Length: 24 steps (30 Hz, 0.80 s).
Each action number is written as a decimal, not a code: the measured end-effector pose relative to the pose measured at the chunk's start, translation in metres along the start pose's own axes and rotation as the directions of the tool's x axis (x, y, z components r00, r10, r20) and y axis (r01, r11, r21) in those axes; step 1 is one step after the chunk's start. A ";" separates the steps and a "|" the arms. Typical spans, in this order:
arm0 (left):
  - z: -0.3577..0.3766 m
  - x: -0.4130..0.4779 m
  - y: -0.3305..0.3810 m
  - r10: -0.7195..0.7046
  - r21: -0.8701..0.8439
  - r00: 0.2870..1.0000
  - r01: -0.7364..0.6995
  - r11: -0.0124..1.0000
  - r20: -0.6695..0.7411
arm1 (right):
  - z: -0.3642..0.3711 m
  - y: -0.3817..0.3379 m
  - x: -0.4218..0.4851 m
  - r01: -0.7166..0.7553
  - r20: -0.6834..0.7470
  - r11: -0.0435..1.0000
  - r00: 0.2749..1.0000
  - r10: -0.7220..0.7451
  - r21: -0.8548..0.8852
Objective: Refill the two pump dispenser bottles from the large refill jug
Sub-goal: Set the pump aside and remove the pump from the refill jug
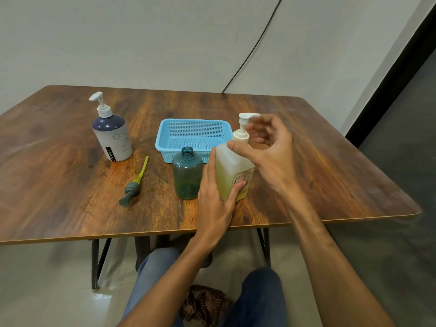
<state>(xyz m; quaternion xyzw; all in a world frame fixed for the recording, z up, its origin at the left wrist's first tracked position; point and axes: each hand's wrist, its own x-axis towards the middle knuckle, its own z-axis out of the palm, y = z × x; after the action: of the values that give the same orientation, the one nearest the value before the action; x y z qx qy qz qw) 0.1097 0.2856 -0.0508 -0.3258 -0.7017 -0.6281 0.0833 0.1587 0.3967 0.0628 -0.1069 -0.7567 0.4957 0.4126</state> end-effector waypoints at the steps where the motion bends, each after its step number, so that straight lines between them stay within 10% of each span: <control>1: 0.000 0.000 0.000 -0.003 -0.002 1.000 0.003 1.000 0.004 | 0.001 0.000 0.000 -0.003 -0.022 1.000 1.000 0.003 -0.019; 24: -0.002 -0.001 0.006 -0.018 0.007 1.000 0.018 1.000 0.021 | -0.005 -0.024 0.008 0.054 0.007 0.998 0.999 -0.054 0.020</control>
<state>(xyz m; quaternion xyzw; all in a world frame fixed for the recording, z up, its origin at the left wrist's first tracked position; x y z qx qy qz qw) 0.1132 0.2831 -0.0462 -0.3257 -0.7077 -0.6229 0.0716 0.1628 0.3930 0.0883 -0.0805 -0.7561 0.4921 0.4239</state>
